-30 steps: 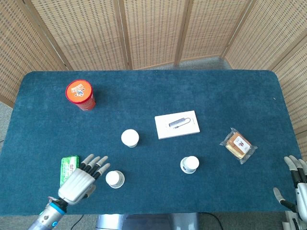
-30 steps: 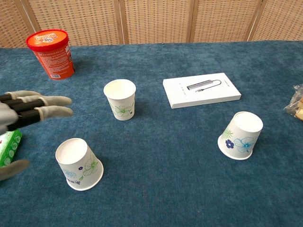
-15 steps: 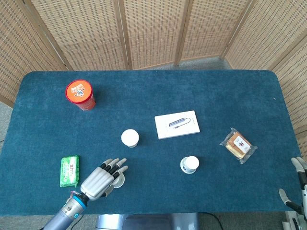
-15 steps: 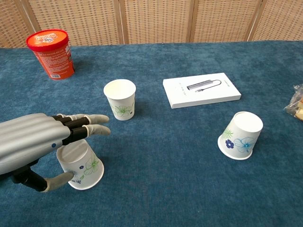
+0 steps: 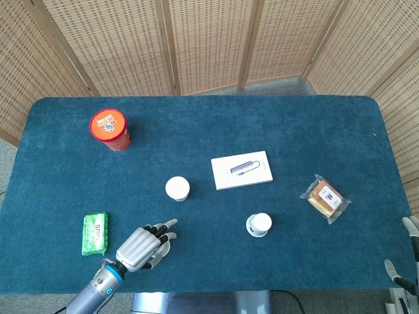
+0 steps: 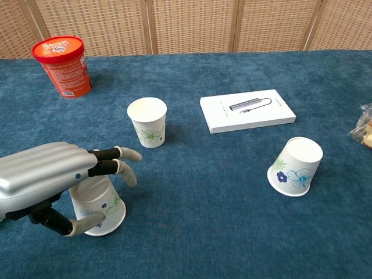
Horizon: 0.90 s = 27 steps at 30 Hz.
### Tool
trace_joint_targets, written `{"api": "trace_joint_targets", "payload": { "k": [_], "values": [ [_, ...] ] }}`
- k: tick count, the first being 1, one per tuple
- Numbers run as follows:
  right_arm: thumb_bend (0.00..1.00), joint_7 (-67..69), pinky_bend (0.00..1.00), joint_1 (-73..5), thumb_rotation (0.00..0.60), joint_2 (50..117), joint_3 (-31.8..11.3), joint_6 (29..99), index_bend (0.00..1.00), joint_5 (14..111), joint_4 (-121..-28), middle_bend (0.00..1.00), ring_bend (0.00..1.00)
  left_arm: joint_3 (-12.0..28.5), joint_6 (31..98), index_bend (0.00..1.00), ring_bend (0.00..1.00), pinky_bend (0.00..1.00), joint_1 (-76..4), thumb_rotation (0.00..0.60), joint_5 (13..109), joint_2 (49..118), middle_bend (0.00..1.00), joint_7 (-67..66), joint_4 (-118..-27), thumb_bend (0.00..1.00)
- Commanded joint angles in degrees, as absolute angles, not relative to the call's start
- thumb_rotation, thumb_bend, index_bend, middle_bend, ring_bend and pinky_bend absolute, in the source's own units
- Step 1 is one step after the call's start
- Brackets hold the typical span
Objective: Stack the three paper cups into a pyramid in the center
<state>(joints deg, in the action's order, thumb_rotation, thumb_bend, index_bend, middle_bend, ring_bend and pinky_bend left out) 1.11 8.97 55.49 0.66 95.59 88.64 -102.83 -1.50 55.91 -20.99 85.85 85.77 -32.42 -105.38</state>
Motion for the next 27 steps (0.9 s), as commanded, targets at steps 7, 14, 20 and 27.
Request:
{"api": "trace_joint_targets", "payload": {
  "k": [7, 14, 20, 27],
  "values": [
    [0.33, 0.7, 0.00, 9.1, 0.600, 55.3, 0.6, 95.4, 0.00, 88.5, -103.3, 0.00, 0.00, -1.7, 56.9, 0.34, 0.32, 0.50, -22.1, 0.600, 85.0, 86.2, 0.18, -31.5, -104.7, 0.45],
    [0.33, 0.7, 0.00, 9.2, 0.600, 55.3, 0.5, 95.3, 0.00, 88.5, -103.5, 0.00, 0.00, -0.5, 57.7, 0.34, 0.31, 0.49, -23.6, 0.600, 85.3, 86.7, 0.18, -30.3, -105.1, 0.45],
    [0.33, 1.0, 0.00, 9.5, 0.600, 55.2, 0.6, 95.7, 0.00, 88.8, -103.4, 0.00, 0.00, 2.3, 56.5, 0.33, 0.31, 0.49, -26.4, 0.600, 83.4, 88.7, 0.18, -29.8, -105.1, 0.45],
    [0.33, 1.3, 0.00, 10.0, 0.600, 55.0, 0.8, 96.3, 0.00, 89.3, -103.4, 0.00, 0.00, 6.3, 55.1, 0.33, 0.31, 0.49, -30.3, 0.600, 79.7, 93.1, 0.18, -31.2, -103.0, 0.45]
  ]
}}
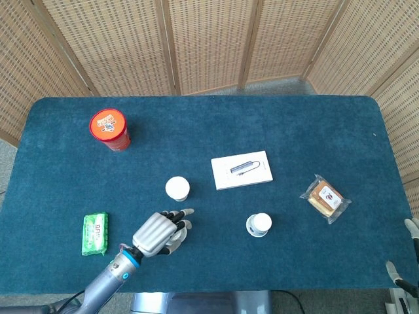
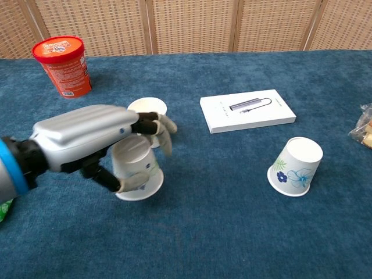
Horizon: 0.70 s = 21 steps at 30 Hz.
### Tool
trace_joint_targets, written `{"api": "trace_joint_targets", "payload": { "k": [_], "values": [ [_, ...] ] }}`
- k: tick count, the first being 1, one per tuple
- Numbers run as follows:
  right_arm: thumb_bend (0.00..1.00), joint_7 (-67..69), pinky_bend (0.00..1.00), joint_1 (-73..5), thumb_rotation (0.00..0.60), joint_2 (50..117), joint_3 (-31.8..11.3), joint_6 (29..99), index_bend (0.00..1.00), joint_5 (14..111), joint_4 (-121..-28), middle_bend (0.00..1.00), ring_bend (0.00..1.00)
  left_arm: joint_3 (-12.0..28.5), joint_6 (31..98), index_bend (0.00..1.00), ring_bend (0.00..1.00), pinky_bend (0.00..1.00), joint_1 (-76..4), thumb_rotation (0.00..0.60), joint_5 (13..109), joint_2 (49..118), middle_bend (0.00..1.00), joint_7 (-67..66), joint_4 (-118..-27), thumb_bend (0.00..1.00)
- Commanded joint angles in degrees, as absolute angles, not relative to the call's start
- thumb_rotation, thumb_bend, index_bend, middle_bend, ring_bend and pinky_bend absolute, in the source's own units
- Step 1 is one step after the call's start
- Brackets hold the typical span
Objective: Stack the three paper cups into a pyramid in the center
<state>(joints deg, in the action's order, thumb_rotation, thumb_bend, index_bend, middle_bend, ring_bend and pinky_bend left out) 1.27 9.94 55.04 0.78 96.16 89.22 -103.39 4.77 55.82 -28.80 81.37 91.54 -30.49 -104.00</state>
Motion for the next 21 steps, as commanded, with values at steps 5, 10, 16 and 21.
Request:
{"api": "trace_joint_targets", "payload": {
  "k": [5, 10, 16, 21],
  "values": [
    [0.33, 1.5, 0.00, 10.2, 0.600, 55.0, 1.0, 96.3, 0.00, 89.6, -103.4, 0.00, 0.00, 8.9, 53.6, 0.33, 0.30, 0.48, -33.5, 0.600, 75.8, 96.2, 0.18, -32.5, -100.5, 0.45],
    [0.33, 1.8, 0.00, 10.2, 0.600, 55.1, 0.9, 96.2, 0.00, 89.5, -103.2, 0.00, 0.00, 10.6, 52.8, 0.32, 0.30, 0.48, -36.5, 0.600, 73.2, 99.7, 0.18, -32.8, -96.7, 0.45],
    [0.33, 2.1, 0.00, 10.3, 0.600, 54.9, 0.7, 96.1, 0.00, 88.9, -103.0, 0.00, 0.00, 12.1, 52.6, 0.32, 0.30, 0.47, -39.4, 0.600, 71.8, 103.4, 0.18, -31.3, -91.7, 0.45],
    [0.33, 2.3, 0.00, 10.5, 0.600, 54.9, 0.7, 96.1, 0.00, 88.7, -103.0, 0.00, 0.00, 12.6, 51.8, 0.32, 0.29, 0.46, -41.5, 0.600, 71.0, 106.0, 0.17, -29.7, -88.5, 0.45]
  ]
}}
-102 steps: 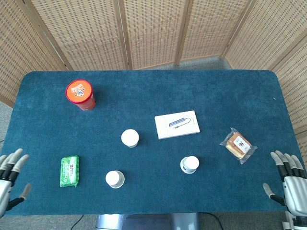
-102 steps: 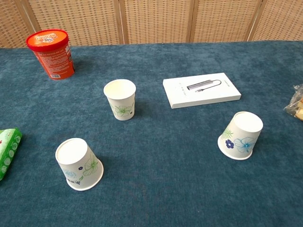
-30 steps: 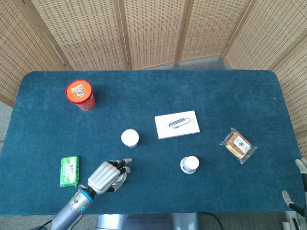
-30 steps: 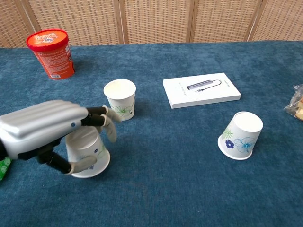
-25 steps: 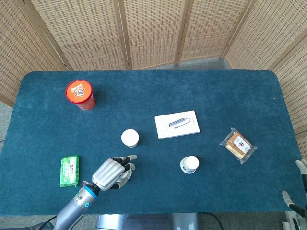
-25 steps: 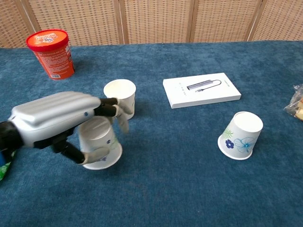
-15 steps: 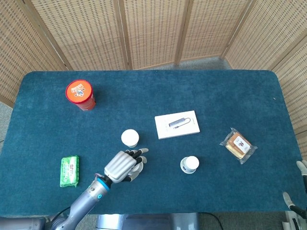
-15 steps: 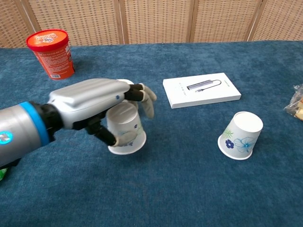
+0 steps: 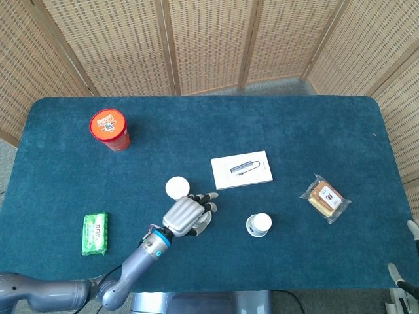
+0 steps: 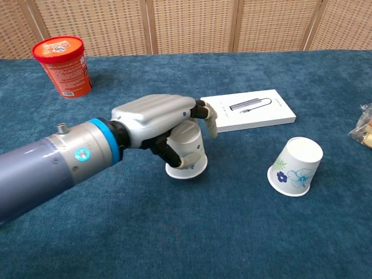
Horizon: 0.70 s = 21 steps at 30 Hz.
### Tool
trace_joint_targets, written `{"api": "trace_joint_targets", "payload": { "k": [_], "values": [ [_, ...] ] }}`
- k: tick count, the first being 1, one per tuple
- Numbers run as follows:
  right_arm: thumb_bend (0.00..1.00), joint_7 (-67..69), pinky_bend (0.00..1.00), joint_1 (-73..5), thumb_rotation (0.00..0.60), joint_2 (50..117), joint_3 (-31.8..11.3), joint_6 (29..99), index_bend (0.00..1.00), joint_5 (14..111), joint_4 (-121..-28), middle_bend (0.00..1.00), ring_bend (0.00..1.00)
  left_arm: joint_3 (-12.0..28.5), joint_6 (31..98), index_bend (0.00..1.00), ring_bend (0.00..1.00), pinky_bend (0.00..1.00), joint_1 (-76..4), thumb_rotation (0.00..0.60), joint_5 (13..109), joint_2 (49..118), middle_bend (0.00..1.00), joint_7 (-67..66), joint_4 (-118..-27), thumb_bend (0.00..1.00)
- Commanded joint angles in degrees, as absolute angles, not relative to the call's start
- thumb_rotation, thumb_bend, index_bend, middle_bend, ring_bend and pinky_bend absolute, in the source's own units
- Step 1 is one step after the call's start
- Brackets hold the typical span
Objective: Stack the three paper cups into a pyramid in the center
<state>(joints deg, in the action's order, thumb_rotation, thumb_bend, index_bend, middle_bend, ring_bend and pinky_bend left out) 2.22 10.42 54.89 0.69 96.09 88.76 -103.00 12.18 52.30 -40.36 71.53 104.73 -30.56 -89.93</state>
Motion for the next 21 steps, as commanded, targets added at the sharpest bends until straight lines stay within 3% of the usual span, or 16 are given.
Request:
{"api": "trace_joint_targets", "payload": {
  "k": [1, 7, 10, 13, 15, 21],
  "values": [
    [0.33, 2.4, 0.00, 10.5, 0.600, 54.9, 0.7, 96.1, 0.00, 88.6, -103.0, 0.00, 0.00, 12.6, 51.7, 0.32, 0.29, 0.46, -42.0, 0.600, 70.8, 106.6, 0.17, -29.5, -87.9, 0.45],
    [0.33, 2.7, 0.00, 10.7, 0.600, 54.7, 0.6, 96.1, 0.00, 88.3, -102.9, 0.00, 0.00, 13.1, 51.7, 0.32, 0.28, 0.45, -44.1, 0.600, 70.2, 109.2, 0.17, -28.4, -84.4, 0.45],
    [0.33, 3.0, 0.00, 10.7, 0.600, 54.7, 0.5, 96.2, 0.00, 88.2, -102.7, 0.00, 0.00, 12.6, 50.7, 0.27, 0.23, 0.40, -44.9, 0.600, 68.6, 109.1, 0.13, -29.7, -84.1, 0.45],
    [0.33, 3.2, 0.00, 10.8, 0.600, 54.7, 0.5, 96.2, 0.00, 88.2, -102.5, 0.00, 0.00, 12.2, 49.7, 0.12, 0.05, 0.25, -45.6, 0.600, 66.2, 107.9, 0.02, -31.5, -85.6, 0.45],
    [0.33, 3.3, 0.00, 10.7, 0.600, 54.7, 0.4, 96.1, 0.00, 88.2, -102.5, 0.00, 0.00, 12.1, 49.5, 0.04, 0.00, 0.16, -45.9, 0.600, 64.9, 107.2, 0.00, -32.5, -86.8, 0.45],
    [0.33, 3.1, 0.00, 10.3, 0.600, 54.1, 0.4, 95.8, 0.00, 88.9, -102.9, 0.00, 0.00, 12.1, 50.3, 0.00, 0.00, 0.01, -46.9, 0.600, 64.6, 105.5, 0.00, -32.5, -89.9, 0.45]
  ]
}}
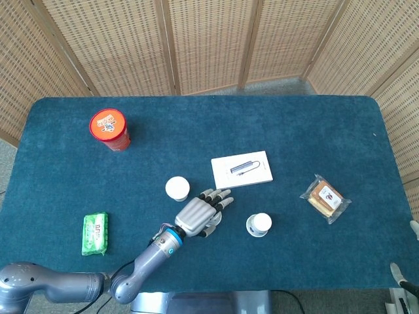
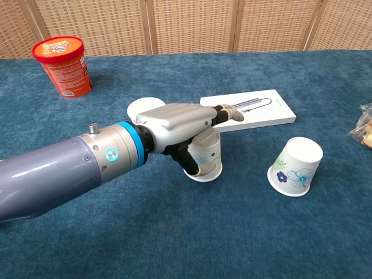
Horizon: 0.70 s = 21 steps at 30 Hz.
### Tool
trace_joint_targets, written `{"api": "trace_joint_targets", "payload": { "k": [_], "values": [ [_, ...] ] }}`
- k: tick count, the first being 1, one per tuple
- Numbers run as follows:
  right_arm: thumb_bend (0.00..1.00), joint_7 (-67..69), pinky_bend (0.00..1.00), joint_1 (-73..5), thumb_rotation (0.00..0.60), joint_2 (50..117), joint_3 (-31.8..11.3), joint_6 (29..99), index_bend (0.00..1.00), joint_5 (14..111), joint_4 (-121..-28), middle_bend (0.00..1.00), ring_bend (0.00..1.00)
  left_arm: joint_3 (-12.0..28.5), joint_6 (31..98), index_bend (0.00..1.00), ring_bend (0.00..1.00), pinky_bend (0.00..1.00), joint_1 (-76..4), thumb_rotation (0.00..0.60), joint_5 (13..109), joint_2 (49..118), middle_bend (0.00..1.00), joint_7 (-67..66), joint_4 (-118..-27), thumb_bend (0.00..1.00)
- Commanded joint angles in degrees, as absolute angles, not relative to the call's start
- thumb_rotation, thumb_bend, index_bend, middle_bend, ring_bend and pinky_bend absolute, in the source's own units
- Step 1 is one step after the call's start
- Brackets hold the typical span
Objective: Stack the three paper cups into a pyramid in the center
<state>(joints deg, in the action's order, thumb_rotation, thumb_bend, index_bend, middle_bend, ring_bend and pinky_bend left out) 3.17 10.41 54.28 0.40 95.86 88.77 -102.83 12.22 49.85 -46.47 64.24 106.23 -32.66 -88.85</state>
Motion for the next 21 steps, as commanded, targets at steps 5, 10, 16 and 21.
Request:
{"api": "trace_joint_targets", "payload": {
  "k": [5, 10, 16, 21],
  "values": [
    [0.33, 4.0, 0.00, 9.8, 0.600, 52.9, 0.4, 95.1, 0.00, 89.6, -103.3, 0.00, 0.00, 11.4, 52.6, 0.00, 0.00, 0.00, -46.5, 0.600, 67.3, 101.4, 0.00, -32.3, -95.7, 0.45],
    [0.33, 5.8, 0.00, 8.4, 0.600, 51.8, 0.7, 93.4, 0.00, 91.0, -103.7, 0.00, 0.00, 9.4, 57.0, 0.00, 0.00, 0.00, -43.8, 0.600, 71.2, 92.9, 0.00, -33.0, -106.2, 0.45],
    [0.33, 6.5, 0.00, 4.8, 0.600, 51.1, 1.1, 88.7, 0.00, 94.1, -104.8, 0.00, 0.00, 4.7, 63.1, 0.00, 0.00, 0.00, -38.0, 0.600, 74.3, 78.7, 0.00, -34.3, -119.1, 0.45],
    [0.32, 6.5, 0.00, 1.4, 0.600, 51.0, 0.6, 84.8, 0.00, 95.5, -105.9, 0.00, 0.00, -0.1, 68.8, 0.00, 0.00, 0.00, -32.2, 0.600, 80.9, 69.2, 0.00, -30.3, -123.9, 0.45]
  ]
}}
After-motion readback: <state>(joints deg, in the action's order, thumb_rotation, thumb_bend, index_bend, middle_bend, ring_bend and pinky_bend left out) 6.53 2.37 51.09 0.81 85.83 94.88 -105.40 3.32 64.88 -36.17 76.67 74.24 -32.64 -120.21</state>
